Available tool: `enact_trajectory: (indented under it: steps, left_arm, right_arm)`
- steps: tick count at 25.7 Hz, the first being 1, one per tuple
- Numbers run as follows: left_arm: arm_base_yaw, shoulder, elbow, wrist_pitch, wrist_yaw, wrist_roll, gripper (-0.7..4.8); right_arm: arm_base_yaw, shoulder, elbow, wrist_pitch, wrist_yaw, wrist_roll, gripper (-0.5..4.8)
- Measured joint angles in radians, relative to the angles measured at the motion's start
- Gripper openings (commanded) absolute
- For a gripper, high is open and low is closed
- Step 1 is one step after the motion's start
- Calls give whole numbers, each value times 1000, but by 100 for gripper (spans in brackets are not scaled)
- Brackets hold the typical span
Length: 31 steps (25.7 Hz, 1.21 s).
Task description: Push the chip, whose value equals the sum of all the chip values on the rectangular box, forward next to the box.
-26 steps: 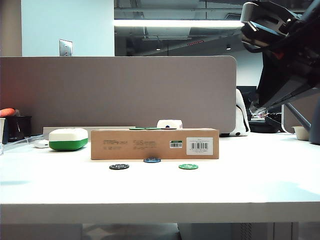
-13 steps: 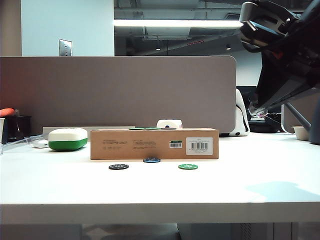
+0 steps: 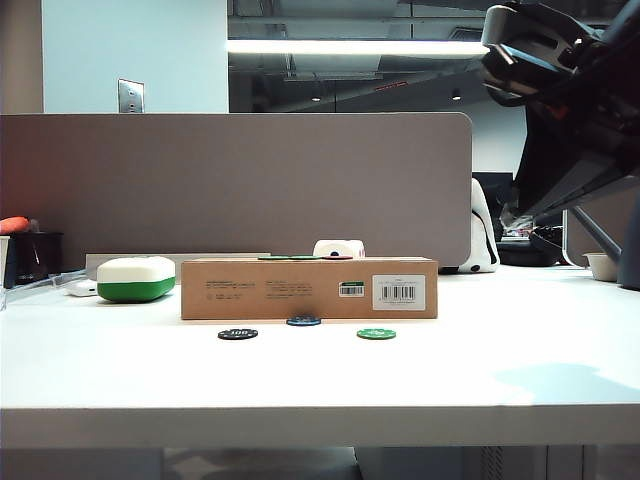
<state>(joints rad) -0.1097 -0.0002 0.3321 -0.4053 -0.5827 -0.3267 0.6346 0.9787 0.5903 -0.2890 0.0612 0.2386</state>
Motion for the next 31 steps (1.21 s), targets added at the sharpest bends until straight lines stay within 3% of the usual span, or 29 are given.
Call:
enact_trajectory:
  steps: [12, 20, 22, 24, 26, 31]
  left_arm:
    - [39, 3, -121, 103, 51, 89, -5]
    - [39, 3, -327, 253, 308, 114, -5]
    - [37, 3, -323, 244, 369, 158, -5]
    - [37, 2, -323, 237, 442, 251, -5]
    - [37, 2, -323, 235, 460, 305, -5]
    - [37, 2, -323, 237, 467, 315, -5]
  right_arm:
    - [0, 6, 0, -8, 3, 0, -5]
    - [0, 6, 0, -8, 4, 0, -5]
    - [0, 6, 0, -8, 4, 0, -5]
    - [0, 6, 0, -8, 5, 0, -5]
    - [0, 6, 0, -8, 5, 0, -5]
    - [0, 6, 0, -8, 5, 0, -5]
